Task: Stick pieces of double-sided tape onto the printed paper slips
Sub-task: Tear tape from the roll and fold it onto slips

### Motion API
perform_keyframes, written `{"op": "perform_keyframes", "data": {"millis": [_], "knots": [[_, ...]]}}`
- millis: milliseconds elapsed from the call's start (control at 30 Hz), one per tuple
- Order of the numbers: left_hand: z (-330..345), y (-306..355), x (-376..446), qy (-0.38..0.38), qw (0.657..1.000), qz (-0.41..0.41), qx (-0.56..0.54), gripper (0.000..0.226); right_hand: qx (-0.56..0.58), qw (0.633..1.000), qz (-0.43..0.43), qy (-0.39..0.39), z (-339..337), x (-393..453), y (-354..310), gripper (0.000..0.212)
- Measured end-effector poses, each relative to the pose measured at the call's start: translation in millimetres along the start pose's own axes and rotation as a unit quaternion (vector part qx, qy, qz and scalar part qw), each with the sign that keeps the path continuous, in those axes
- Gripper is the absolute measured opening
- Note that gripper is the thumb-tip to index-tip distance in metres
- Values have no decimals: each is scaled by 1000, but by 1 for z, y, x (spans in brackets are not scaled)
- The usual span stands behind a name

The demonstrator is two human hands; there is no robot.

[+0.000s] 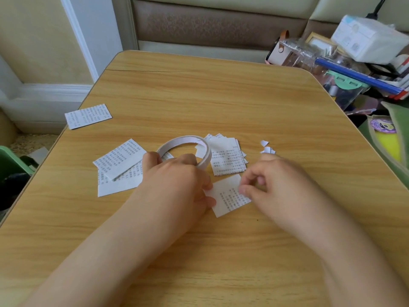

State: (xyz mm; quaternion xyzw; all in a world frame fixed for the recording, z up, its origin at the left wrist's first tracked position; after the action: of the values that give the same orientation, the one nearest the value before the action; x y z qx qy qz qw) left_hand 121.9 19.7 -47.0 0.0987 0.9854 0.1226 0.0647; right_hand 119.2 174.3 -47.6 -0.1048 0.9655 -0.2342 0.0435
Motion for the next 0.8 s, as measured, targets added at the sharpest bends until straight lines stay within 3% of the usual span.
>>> {"op": "perform_keyframes", "data": {"millis": [233,433,633,800], "knots": [[1,0,0,-4,1000,11,11,30,-20,997,-74,-21,18,-1,-23,8],[1,0,1,-11,1000,8,2,31,-20,1000,16,-7,-4,0,0,21],[0,1,1,-6,1000,5,22,28,-47,996,-75,-2,18,2,-25,9],[0,0,1,-10,1000,1,-6,31,-16,1000,15,-20,-3,-1,-2,21]]}}
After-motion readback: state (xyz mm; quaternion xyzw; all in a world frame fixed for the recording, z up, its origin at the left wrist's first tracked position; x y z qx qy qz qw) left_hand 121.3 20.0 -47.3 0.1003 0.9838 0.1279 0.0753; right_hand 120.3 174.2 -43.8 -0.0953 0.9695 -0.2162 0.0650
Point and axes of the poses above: each hand's wrist, its own x-axis towards the middle knuckle, its own z-axis out of the palm, y = z × x, the point moved 3 cm from there along x, towards the middle knuckle, and after that the axes turned 2 degrees about -z, right-handed, at the moved point
